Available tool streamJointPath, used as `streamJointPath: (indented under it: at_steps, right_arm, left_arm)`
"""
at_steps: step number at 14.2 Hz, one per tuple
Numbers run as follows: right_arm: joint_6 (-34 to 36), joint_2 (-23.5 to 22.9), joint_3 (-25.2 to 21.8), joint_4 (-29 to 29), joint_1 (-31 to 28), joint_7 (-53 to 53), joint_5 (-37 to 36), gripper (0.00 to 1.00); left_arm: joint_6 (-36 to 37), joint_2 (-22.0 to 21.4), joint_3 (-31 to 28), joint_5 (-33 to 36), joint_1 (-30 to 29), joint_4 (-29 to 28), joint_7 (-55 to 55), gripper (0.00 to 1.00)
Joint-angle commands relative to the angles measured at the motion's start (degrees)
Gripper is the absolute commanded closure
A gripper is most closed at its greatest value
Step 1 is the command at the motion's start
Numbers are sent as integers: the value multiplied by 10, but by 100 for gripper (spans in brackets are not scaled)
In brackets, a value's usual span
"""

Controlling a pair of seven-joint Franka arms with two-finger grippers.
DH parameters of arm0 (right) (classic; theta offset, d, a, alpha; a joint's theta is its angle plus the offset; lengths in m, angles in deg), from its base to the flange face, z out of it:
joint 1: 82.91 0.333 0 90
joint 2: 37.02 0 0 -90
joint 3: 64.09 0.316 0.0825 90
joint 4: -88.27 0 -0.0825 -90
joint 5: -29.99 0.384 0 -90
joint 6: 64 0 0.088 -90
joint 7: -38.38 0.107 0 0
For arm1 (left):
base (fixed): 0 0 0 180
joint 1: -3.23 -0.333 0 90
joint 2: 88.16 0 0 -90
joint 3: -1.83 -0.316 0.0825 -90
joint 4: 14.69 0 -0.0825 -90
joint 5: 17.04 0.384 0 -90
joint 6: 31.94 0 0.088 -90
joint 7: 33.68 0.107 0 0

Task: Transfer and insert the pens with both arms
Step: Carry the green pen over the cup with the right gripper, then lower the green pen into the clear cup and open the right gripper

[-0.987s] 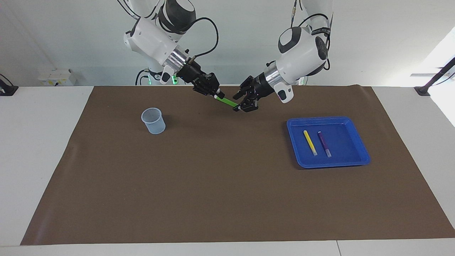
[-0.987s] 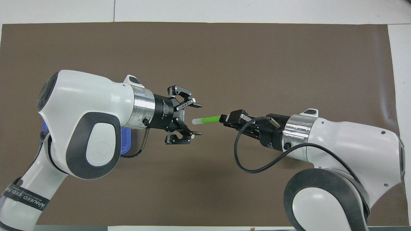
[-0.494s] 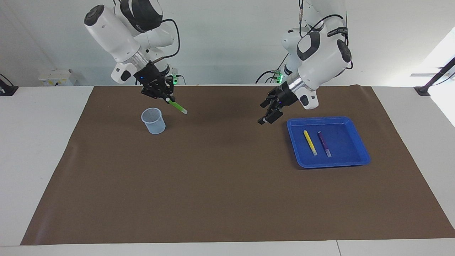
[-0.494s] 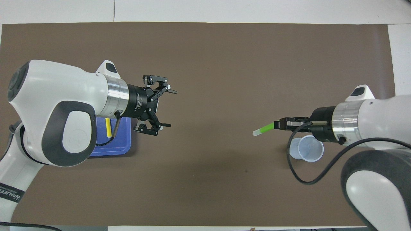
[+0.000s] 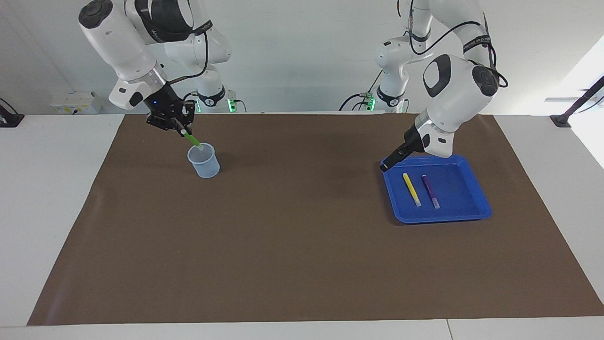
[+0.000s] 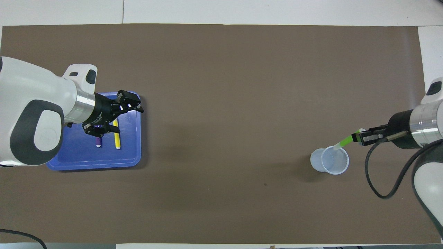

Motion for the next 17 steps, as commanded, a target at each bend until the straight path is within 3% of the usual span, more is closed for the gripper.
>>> streamJointPath:
  at_steps: [1,7,13,17]
  right_arm:
    - [-34,-4,3,-20,2,-12,-21,100]
    - [-74,-21,3,-36,8,-15,-36,100]
    - [-72,-1,3,-79,7,-25,-38,100]
    - [-74,14,2,-106,0,-35,-38,100]
  left_arm:
    - [-12,13,2,69,-31,-23,151,0]
    - [-156,78,3,237,-79,-75,331,0]
    - [-233,101,2,242,-102,-117,371,12]
    - [-232,101,3,242,-100,-123,369,19]
